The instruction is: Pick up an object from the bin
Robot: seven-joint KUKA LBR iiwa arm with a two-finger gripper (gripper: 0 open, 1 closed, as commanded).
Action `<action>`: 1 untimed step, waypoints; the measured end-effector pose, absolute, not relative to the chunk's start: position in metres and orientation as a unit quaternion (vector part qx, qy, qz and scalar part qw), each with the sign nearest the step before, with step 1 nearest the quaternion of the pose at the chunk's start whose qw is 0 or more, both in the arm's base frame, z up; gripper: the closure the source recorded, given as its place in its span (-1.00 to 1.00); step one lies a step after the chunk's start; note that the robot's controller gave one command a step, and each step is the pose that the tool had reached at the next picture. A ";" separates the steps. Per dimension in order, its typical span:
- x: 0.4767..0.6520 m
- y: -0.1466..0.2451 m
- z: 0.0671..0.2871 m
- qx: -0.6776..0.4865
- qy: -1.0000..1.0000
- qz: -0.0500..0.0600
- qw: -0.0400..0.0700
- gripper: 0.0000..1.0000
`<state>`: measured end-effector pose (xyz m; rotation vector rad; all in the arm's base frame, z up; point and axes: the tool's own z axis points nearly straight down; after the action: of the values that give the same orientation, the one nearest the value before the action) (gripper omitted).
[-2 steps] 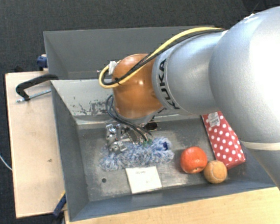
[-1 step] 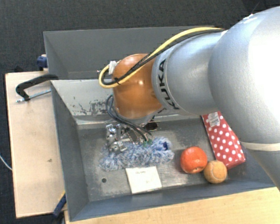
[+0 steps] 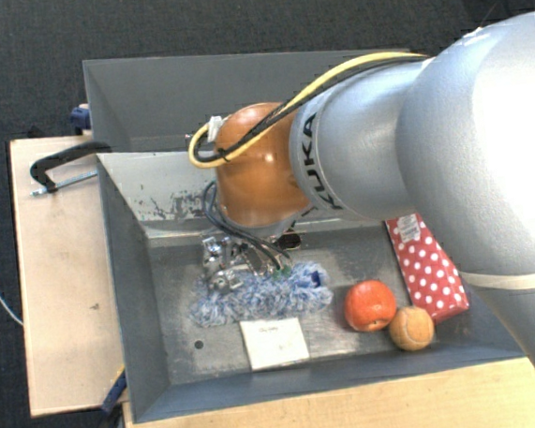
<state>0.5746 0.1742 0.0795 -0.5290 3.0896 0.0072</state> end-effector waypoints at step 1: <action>0.575 0.174 0.079 -0.169 0.986 0.002 0.003 1.00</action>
Offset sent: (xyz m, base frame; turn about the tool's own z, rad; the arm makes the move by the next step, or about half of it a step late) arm 0.0000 0.0000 0.0000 0.0000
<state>0.5746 0.1742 0.0795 -0.5291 3.0896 0.0075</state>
